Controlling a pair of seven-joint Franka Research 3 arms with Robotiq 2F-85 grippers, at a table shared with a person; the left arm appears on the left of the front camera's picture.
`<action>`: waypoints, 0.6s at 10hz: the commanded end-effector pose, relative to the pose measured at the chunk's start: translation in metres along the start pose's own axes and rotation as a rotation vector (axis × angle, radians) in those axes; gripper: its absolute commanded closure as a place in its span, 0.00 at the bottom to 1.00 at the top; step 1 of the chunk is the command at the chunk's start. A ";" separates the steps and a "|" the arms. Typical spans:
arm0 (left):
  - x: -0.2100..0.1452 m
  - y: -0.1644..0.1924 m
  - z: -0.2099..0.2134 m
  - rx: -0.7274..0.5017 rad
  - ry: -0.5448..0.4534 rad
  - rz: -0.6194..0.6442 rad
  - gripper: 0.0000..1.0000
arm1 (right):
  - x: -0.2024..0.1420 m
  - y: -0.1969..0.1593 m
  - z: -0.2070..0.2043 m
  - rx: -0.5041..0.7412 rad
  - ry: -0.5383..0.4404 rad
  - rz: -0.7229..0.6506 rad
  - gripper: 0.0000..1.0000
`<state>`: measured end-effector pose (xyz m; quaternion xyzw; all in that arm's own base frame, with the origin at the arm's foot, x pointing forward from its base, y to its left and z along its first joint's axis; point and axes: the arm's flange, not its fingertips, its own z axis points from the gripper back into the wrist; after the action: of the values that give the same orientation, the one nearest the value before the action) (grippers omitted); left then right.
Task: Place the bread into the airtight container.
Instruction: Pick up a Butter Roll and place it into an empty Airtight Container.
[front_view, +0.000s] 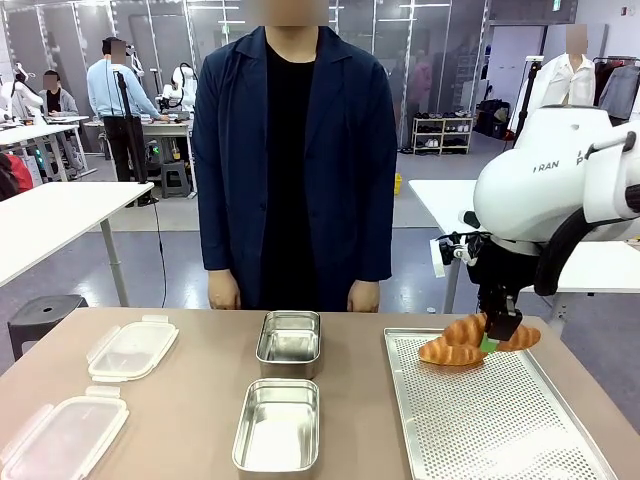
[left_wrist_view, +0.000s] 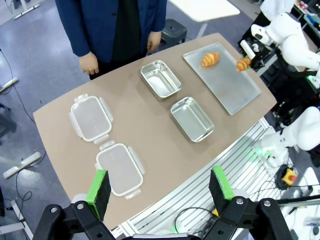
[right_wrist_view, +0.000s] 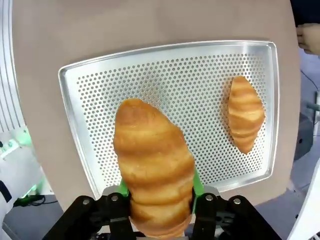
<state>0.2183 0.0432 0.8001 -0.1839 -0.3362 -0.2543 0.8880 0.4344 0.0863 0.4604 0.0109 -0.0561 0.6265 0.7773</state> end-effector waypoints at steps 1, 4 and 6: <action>0.000 -0.001 0.001 -0.013 0.002 -0.024 0.00 | 0.000 -0.001 -0.010 0.033 0.000 -0.015 0.51; 0.000 -0.001 0.001 -0.013 0.002 -0.024 0.00 | -0.001 0.000 -0.007 0.017 0.005 -0.003 0.50; 0.000 -0.001 0.001 -0.013 0.002 -0.024 0.00 | 0.030 0.018 0.000 -0.026 0.005 0.010 0.50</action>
<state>0.2184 0.0432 0.8000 -0.1839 -0.3362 -0.2544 0.8880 0.4308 0.1013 0.4576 0.0142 -0.0559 0.6338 0.7713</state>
